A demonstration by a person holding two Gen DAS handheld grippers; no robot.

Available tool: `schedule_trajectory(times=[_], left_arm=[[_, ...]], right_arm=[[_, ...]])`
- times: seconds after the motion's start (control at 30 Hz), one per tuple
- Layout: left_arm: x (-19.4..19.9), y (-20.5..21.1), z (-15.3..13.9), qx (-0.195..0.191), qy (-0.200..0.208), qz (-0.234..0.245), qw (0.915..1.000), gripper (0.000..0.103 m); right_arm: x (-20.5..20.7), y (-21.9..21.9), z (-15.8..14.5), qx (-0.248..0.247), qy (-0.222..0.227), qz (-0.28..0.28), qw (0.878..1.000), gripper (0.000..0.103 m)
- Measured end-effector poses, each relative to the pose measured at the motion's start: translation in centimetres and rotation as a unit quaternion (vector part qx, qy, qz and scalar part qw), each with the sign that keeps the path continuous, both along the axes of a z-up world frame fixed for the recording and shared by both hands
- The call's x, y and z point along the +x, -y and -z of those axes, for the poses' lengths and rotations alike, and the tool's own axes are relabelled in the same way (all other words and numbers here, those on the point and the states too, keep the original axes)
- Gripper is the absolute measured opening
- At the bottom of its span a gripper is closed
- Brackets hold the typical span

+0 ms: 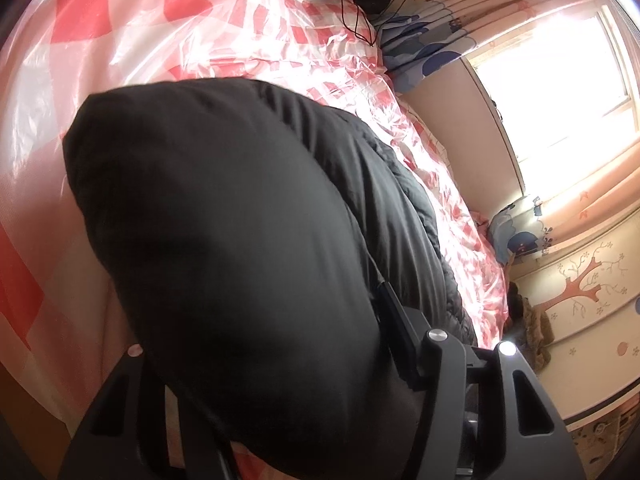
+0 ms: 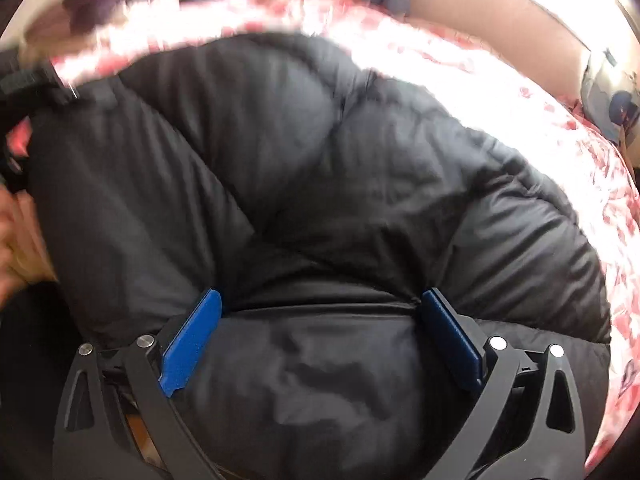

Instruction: Fold large clothes

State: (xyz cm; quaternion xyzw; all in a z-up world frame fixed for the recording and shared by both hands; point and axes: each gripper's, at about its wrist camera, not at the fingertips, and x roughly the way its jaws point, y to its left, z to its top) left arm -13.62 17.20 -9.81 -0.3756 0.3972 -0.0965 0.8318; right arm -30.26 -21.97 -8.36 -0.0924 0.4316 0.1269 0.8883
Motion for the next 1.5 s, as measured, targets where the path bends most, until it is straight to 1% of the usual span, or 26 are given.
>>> schedule_trajectory(times=[0.07,0.1,0.17,0.27,0.37,0.53,0.57,0.63,0.67,0.73,0.77,0.8,0.83,0.87,0.97,1.0,1.07,1.13,1.17,1.2,1.27,1.3,1.33,1.4,1.47,1.5], left_arm=[[-0.1,0.0,0.0,0.001,0.002,-0.001,1.0,0.054],[-0.1,0.1,-0.1,0.004,0.007,0.0,1.0,0.05],[-0.5,0.7,-0.8,0.019,0.024,0.007,0.9995,0.042],[-1.5,3.2,-3.3,0.078,0.073,0.031,0.9938,0.034],[-2.5,6.8,-6.2,0.14,0.123,0.073,0.9797,0.031],[-4.7,14.2,-9.7,0.227,0.202,0.178,0.936,0.027],[-5.4,16.1,-10.2,0.25,0.217,0.203,0.9215,0.027],[-6.1,18.8,-10.8,0.278,0.235,0.243,0.8992,0.027],[-6.5,20.3,-10.9,0.294,0.243,0.263,0.8862,0.027],[-7.6,23.9,-10.6,0.334,0.258,0.314,0.8506,0.027],[-7.9,25.4,-10.4,0.344,0.261,0.331,0.8388,0.027],[-8.4,27.3,-9.9,0.36,0.264,0.356,0.821,0.027],[-8.9,29.1,-9.2,0.374,0.265,0.379,0.8038,0.027],[-9.2,30.2,-8.8,0.382,0.266,0.392,0.7939,0.027],[-10.5,34.1,-6.9,0.41,0.266,0.442,0.7517,0.027],[-11.1,35.4,-6.2,0.424,0.266,0.458,0.7344,0.027],[-12.5,37.9,-4.7,0.455,0.27,0.493,0.6908,0.027],[-13.7,39.5,-3.8,0.473,0.275,0.517,0.6585,0.027],[-14.1,40.0,-3.4,0.477,0.276,0.525,0.6479,0.027],[-14.5,40.6,-3.1,0.483,0.277,0.535,0.6353,0.027],[-14.8,41.2,-2.7,0.491,0.278,0.542,0.6228,0.027],[-14.9,41.3,-2.6,0.494,0.277,0.543,0.6194,0.027],[-14.9,41.2,-2.6,0.493,0.275,0.544,0.6211,0.027],[-14.6,40.8,-3.2,0.48,0.269,0.543,0.634,0.027],[-14.3,40.0,-4.0,0.467,0.262,0.548,0.6426,0.027],[-14.2,39.2,-4.6,0.457,0.26,0.552,0.6468,0.027]], right_arm=[[-0.1,-0.5,-0.3,-0.008,0.013,-0.002,1.0,0.097],[0.2,-0.8,0.8,-0.019,-0.004,-0.005,1.0,0.097],[0.5,-1.3,1.9,-0.031,0.004,-0.008,0.999,0.097],[0.7,-1.3,2.3,-0.03,0.004,-0.006,1.0,0.097],[0.7,-1.5,2.6,-0.025,0.007,-0.009,1.0,0.097],[1.2,0.4,2.7,0.029,-0.009,-0.03,0.999,0.097],[0.4,1.4,2.5,0.054,-0.015,-0.032,0.998,0.097],[-0.5,5.7,0.8,0.179,-0.019,-0.022,0.983,0.097],[-1.0,8.3,0.2,0.245,-0.019,-0.011,0.969,0.097],[-2.0,13.8,-0.2,0.359,-0.021,0.018,0.933,0.097],[-2.3,16.1,-0.1,0.395,-0.025,0.032,0.918,0.097],[-2.6,18.5,0.0,0.428,-0.028,0.043,0.902,0.097],[-3.0,20.5,0.0,0.455,-0.027,0.048,0.889,0.097],[-3.5,22.1,-0.5,0.477,-0.022,0.053,0.877,0.097],[-4.4,27.6,-0.7,0.55,0.0,0.07,0.832,0.097],[-4.8,29.2,-1.3,0.559,0.014,0.08,0.825,0.097],[-5.4,31.7,-3.0,0.561,0.046,0.092,0.821,0.097],[-5.6,33.0,-5.0,0.541,0.073,0.103,0.831,0.097],[-6.2,33.0,-6.0,0.523,0.082,0.107,0.841,0.097],[-6.2,32.9,-7.3,0.497,0.091,0.107,0.856,0.097],[-5.5,32.1,-9.3,0.428,0.097,0.106,0.892,0.097],[-4.5,31.4,-9.8,0.382,0.089,0.099,0.915,0.097],[-3.7,30.5,-9.9,0.354,0.075,0.088,0.928,0.097],[-2.1,28.0,-8.5,0.295,0.031,0.082,0.952,0.097],[-1.4,27.2,-5.7,0.265,0.001,0.103,0.959,0.097],[-1.2,27.5,-4.5,0.28,-0.012,0.117,0.953,0.097]])
